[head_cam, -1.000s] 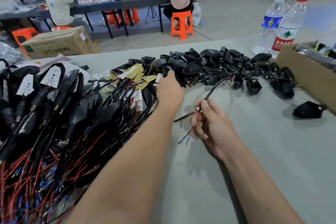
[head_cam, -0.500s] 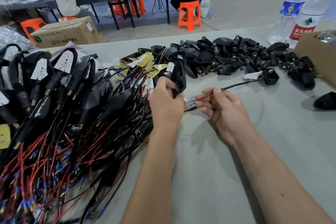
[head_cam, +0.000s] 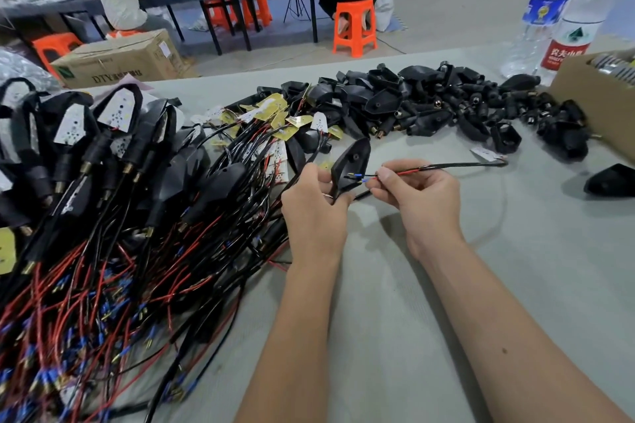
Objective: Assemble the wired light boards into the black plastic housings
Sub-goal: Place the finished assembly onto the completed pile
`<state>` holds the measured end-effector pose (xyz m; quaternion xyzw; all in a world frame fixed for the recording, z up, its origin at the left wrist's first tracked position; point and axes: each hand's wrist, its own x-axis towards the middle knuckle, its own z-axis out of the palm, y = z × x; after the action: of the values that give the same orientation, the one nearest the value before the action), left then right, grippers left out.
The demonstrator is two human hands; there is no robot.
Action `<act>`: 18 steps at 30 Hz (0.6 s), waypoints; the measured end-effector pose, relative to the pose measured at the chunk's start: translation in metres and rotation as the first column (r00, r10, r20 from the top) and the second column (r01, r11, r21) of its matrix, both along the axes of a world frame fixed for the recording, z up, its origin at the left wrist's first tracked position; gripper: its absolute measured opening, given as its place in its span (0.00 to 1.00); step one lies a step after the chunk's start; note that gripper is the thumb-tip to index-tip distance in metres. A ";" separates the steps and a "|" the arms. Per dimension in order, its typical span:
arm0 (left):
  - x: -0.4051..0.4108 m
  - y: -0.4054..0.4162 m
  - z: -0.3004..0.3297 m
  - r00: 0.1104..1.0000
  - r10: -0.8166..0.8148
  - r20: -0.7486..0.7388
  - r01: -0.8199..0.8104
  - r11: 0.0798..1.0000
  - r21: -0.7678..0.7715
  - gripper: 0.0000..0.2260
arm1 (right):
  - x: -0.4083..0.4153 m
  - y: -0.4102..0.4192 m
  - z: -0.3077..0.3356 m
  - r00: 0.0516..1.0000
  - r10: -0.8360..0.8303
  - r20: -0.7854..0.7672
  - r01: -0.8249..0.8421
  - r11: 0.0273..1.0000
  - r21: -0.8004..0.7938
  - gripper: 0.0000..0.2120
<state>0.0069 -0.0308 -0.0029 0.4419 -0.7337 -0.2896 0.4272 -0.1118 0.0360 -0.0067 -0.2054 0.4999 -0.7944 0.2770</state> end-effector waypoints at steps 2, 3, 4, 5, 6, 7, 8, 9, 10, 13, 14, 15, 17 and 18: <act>0.000 0.000 -0.001 0.999 -0.026 0.024 0.027 0.999 -0.026 0.15 | 0.002 -0.001 -0.003 0.999 -0.025 -0.028 0.026 0.999 0.033 0.03; -0.001 -0.001 -0.002 0.998 -0.042 0.037 0.043 0.998 -0.041 0.15 | 0.003 -0.002 -0.005 0.999 -0.024 -0.039 0.026 0.998 0.048 0.02; -0.002 0.000 -0.003 0.997 -0.055 0.048 0.057 0.997 -0.051 0.15 | 0.003 -0.002 -0.006 0.998 -0.022 -0.054 0.025 0.997 0.068 0.02; -0.002 0.001 -0.003 0.996 -0.065 0.056 0.068 0.996 -0.058 0.15 | 0.003 -0.003 -0.007 0.997 -0.020 -0.072 0.026 0.996 0.086 0.03; -0.003 0.001 -0.003 0.996 -0.070 0.059 0.074 0.995 -0.064 0.15 | 0.003 -0.003 -0.007 0.996 -0.012 -0.087 0.021 0.995 0.098 0.03; -0.004 0.001 -0.003 0.996 -0.070 0.061 0.074 0.995 -0.066 0.15 | 0.003 -0.003 -0.008 0.995 0.006 -0.097 0.004 0.994 0.107 0.03; -0.003 0.001 -0.004 0.996 -0.065 0.059 0.068 0.995 -0.068 0.15 | 0.004 -0.003 -0.008 0.994 0.029 -0.105 -0.016 0.993 0.114 0.03; -0.003 0.000 -0.004 0.997 -0.057 0.055 0.061 0.996 -0.070 0.15 | 0.004 -0.003 -0.007 0.992 0.044 -0.116 -0.030 0.992 0.120 0.03; -0.003 -0.001 -0.004 0.997 -0.053 0.052 0.056 0.996 -0.071 0.15 | 0.004 -0.004 -0.007 0.990 0.050 -0.131 -0.034 0.992 0.124 0.03; -0.006 -0.003 -0.003 0.996 -0.075 0.046 0.078 0.995 -0.065 0.15 | 0.001 -0.006 -0.005 0.988 0.017 -0.156 0.002 0.993 0.118 0.03; -0.007 -0.003 -0.002 0.996 -0.086 0.033 0.088 0.994 -0.059 0.15 | -0.001 -0.006 -0.005 0.986 -0.005 -0.166 0.025 0.993 0.118 0.03; -0.008 -0.003 -0.002 0.996 -0.093 0.012 0.094 0.994 -0.048 0.15 | -0.002 -0.006 -0.006 0.983 -0.026 -0.183 0.050 0.991 0.127 0.03; -0.008 -0.004 -0.003 0.995 -0.093 -0.022 0.093 0.995 -0.029 0.15 | -0.001 -0.007 -0.011 0.974 -0.061 -0.220 0.098 0.982 0.159 0.03; -0.007 -0.005 -0.004 0.996 -0.088 -0.028 0.088 0.996 -0.023 0.15 | -0.001 -0.007 -0.012 0.970 -0.067 -0.232 0.108 0.980 0.170 0.03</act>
<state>-0.0004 -0.0358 -0.0066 0.4001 -0.7493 -0.3064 0.4296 -0.1125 0.0290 -0.0189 -0.2456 0.6068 -0.7288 0.2007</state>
